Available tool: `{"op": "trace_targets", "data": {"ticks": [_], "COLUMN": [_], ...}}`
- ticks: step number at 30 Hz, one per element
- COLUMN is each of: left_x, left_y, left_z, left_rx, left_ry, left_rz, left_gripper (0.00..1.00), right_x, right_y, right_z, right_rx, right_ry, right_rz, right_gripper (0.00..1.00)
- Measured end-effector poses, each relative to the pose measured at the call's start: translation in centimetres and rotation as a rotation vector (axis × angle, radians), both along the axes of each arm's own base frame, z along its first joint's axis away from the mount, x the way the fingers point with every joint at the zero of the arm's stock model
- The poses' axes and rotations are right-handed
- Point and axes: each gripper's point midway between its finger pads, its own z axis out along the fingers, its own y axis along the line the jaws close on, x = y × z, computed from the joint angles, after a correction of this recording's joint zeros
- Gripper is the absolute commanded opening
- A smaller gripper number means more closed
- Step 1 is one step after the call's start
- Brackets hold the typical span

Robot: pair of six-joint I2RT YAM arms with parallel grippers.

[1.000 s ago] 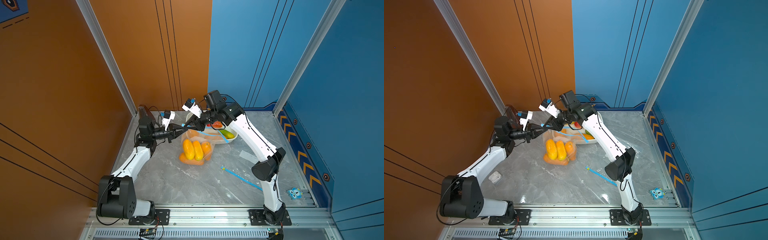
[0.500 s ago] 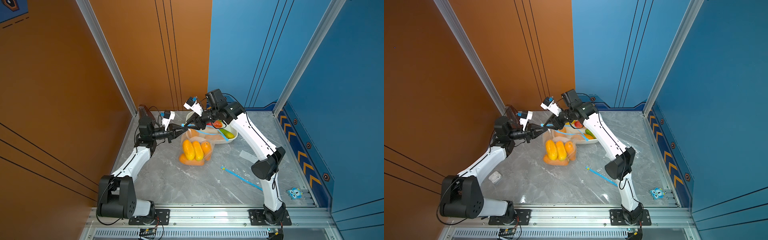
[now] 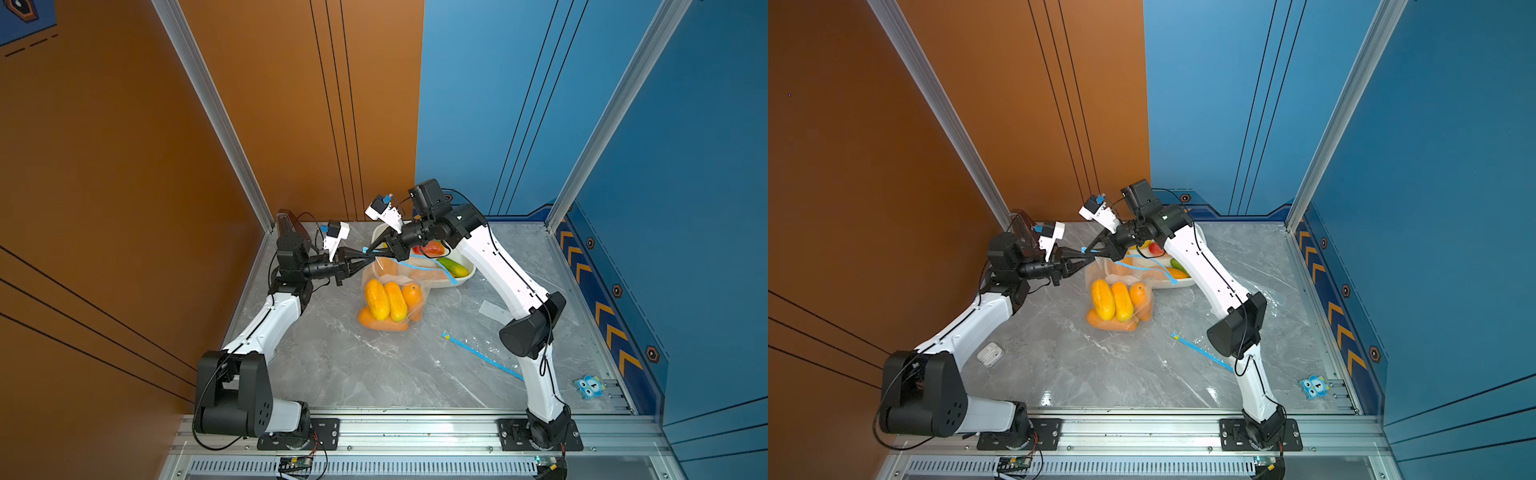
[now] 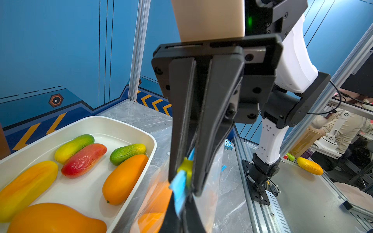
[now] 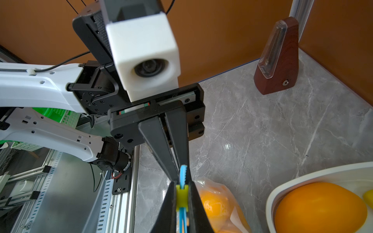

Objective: Place the mango in a zip-top bag and seal the zipper
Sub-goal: Zip the zipper on the zipper food storage bag.

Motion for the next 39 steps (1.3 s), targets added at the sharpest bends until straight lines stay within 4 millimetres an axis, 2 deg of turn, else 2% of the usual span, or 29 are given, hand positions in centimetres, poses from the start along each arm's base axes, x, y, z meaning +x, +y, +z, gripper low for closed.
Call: {"op": "trace_targets", "data": {"ticks": [11, 12, 13, 15, 17, 18, 19, 21, 24, 28, 34, 39], "left_x": [0.4, 0.4, 0.4, 0.6, 0.6, 0.5, 0.4, 0.1, 0.0, 0.5, 1.8, 2.3], "left_y": [0.3, 0.3, 0.3, 0.5, 0.9, 1.0, 1.3, 1.8, 2.6, 2.7, 2.6, 1.9], "left_z": [-0.4, -0.4, -0.4, -0.3, 0.0, 0.3, 0.7, 1.7, 2.9, 2.4, 1.8, 2.4], "left_rx": [0.000, -0.001, -0.001, -0.003, -0.005, -0.007, -0.008, -0.007, -0.011, -0.016, -0.022, -0.025], "left_ry": [0.030, 0.032, 0.032, 0.033, 0.031, 0.027, 0.015, -0.028, -0.064, -0.033, 0.020, 0.028], "left_rz": [0.024, 0.027, 0.028, 0.043, 0.057, 0.062, 0.073, 0.095, 0.125, 0.129, 0.101, 0.046], "left_gripper": [0.00, 0.04, 0.15, 0.27, 0.29, 0.23, 0.24, 0.43, 0.52, 0.42, 0.51, 0.47], "right_x": [0.5, 0.6, 0.6, 0.6, 0.6, 0.7, 0.8, 0.8, 0.9, 0.9, 0.9, 0.9], "right_y": [-0.2, -0.3, -0.4, -0.8, -1.0, -1.2, -1.2, -1.3, -1.4, -1.4, -1.4, -1.4], "right_z": [-1.1, -1.1, -1.0, -1.0, -0.7, -0.6, -0.6, -0.6, -0.7, -0.9, -1.0, -1.2], "right_rx": [-0.008, -0.006, -0.004, -0.008, -0.005, -0.005, -0.006, -0.008, -0.009, -0.012, -0.014, -0.016], "right_ry": [0.003, 0.000, -0.002, 0.002, -0.003, -0.006, -0.007, -0.006, -0.003, 0.001, 0.002, 0.003], "right_rz": [-0.013, -0.015, -0.017, -0.024, -0.028, -0.032, -0.035, -0.038, -0.040, -0.039, -0.038, -0.036], "right_gripper": [0.04, 0.04, 0.04, 0.03, 0.03, 0.03, 0.02, 0.02, 0.02, 0.02, 0.02, 0.02]}}
